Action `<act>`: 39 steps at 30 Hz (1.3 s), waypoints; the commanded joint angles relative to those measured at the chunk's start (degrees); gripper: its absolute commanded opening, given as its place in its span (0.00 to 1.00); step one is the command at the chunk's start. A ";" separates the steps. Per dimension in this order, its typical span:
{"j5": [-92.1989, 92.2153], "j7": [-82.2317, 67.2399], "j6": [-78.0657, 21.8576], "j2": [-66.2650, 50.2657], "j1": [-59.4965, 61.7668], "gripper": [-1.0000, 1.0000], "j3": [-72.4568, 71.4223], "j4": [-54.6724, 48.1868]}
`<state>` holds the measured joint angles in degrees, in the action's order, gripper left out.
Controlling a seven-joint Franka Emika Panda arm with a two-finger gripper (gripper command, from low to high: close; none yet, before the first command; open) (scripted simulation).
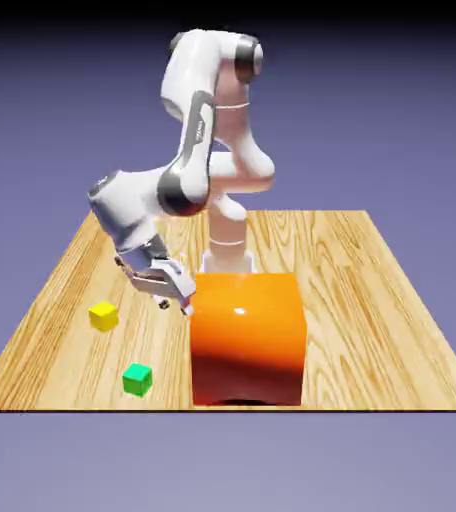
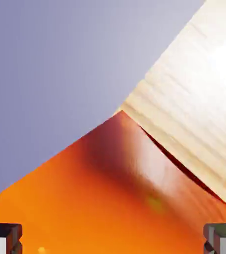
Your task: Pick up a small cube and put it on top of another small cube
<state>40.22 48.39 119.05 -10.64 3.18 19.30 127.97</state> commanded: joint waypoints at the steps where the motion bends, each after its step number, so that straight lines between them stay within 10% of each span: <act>1: 1.34 5.32 -2.14 -2.13 0.20 0.50 0.90 -1.36; 24: 45.23 15.71 -56.65 -49.89 9.39 0.50 20.07 -28.81; 29: 49.35 13.69 -52.58 -51.66 7.86 0.50 17.37 -24.99; 30: 49.35 13.69 -52.58 -51.66 7.86 0.00 17.37 -24.99; 39: 43.99 16.97 -58.22 -46.27 1.67 0.00 28.54 -14.40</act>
<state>84.30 65.39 60.85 -56.91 4.85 47.83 113.58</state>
